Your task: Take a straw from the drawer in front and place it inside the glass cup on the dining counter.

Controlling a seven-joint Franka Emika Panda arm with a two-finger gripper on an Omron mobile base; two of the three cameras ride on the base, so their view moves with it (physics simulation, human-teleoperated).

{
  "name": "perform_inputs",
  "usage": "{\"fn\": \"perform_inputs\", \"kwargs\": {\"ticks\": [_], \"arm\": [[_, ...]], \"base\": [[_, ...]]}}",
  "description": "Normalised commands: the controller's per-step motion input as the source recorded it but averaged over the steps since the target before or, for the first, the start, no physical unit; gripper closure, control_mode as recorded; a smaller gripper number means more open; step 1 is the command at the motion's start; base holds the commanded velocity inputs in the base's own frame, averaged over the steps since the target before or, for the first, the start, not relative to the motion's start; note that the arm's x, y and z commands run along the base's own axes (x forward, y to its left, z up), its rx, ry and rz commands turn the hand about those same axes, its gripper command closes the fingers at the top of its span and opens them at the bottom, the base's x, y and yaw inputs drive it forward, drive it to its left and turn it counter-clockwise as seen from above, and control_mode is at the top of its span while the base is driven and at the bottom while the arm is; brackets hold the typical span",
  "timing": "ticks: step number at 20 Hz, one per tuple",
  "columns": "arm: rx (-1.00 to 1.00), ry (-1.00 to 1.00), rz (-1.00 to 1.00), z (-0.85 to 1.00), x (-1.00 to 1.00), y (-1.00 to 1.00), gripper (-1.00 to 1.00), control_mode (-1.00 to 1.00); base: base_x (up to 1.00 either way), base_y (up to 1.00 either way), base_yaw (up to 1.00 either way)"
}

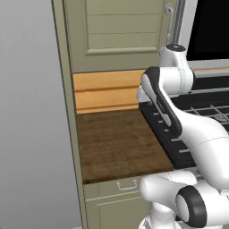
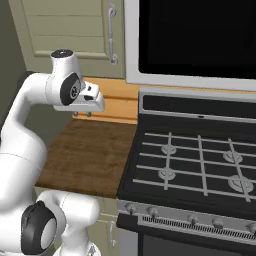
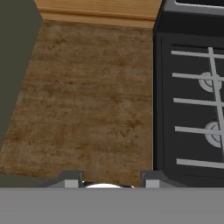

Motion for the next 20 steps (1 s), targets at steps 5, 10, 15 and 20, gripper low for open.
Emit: {"fn": "perform_inputs", "kwargs": {"ticks": [5,10,15,20], "arm": [[0.0,0.0,0.0,0.0,0.0,0.0,-1.0,1.0],[0.0,0.0,0.0,0.0,0.0,0.0,-1.0,1.0],[0.0,0.0,0.0,0.0,0.0,0.0,-1.0,1.0],[0.0,0.0,0.0,0.0,0.0,0.0,-1.0,1.0]], "base": [[0.0,0.0,0.0],[-0.65,0.07,0.0],[-0.83,0.03,0.05],[-0.06,-0.48,0.59]]}}
